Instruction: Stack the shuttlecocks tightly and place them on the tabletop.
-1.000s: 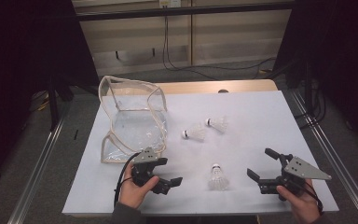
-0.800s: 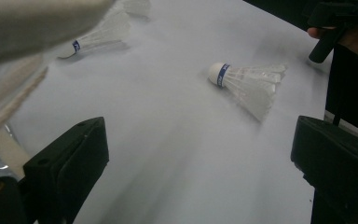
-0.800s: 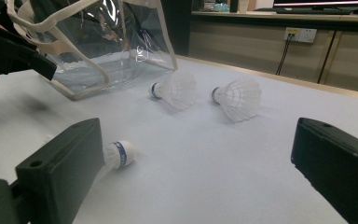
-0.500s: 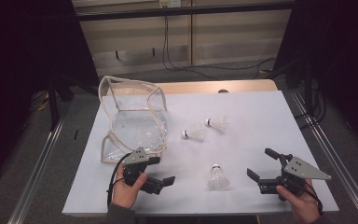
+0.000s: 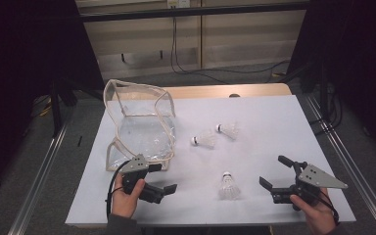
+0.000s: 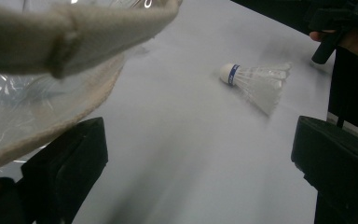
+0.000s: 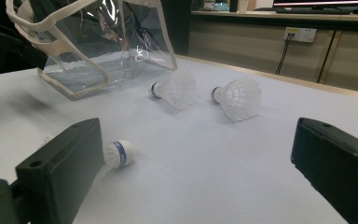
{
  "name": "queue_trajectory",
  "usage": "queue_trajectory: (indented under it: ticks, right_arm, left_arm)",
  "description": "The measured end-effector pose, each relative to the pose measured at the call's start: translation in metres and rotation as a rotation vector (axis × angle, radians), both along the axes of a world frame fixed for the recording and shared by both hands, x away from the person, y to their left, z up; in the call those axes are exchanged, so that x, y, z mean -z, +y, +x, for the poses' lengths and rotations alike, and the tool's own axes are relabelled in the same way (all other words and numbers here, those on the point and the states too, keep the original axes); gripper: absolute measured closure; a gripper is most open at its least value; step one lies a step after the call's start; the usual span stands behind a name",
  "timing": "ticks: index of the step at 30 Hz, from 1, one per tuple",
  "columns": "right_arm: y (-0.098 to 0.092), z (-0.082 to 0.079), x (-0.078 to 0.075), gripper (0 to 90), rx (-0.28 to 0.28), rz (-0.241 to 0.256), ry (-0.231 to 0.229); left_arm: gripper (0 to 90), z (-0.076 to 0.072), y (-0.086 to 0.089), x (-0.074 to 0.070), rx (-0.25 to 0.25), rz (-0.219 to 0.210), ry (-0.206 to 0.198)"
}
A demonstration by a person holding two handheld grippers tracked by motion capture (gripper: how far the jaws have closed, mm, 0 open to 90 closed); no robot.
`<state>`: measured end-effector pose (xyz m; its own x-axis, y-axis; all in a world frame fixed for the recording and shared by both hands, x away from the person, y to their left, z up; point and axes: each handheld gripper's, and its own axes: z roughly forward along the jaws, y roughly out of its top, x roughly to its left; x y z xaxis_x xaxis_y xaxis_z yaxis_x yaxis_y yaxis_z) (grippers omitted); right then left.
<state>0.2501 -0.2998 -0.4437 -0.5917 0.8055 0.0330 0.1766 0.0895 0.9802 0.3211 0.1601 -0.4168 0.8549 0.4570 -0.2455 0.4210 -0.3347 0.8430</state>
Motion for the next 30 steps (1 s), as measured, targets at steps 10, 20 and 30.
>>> queue_trajectory:
  ticks: [10, 20, 30]
  right_arm:
    - [0.0, 0.0, 0.0, 1.6, 0.002, 0.0, 0.0]
    - [0.0, 0.0, 0.0, 1.6, 0.001, 0.001, 0.0]
    - [0.0, 0.0, 0.0, 1.6, 0.0, 0.0, 0.0]
  left_arm:
    - [3.9, 0.001, 0.007, -0.001, -0.007, -0.005, -0.002]
    - [3.9, 0.002, 0.012, -0.001, -0.01, 0.002, -0.008]
    - [3.9, 0.003, 0.021, 0.0, -0.028, -0.003, -0.015]
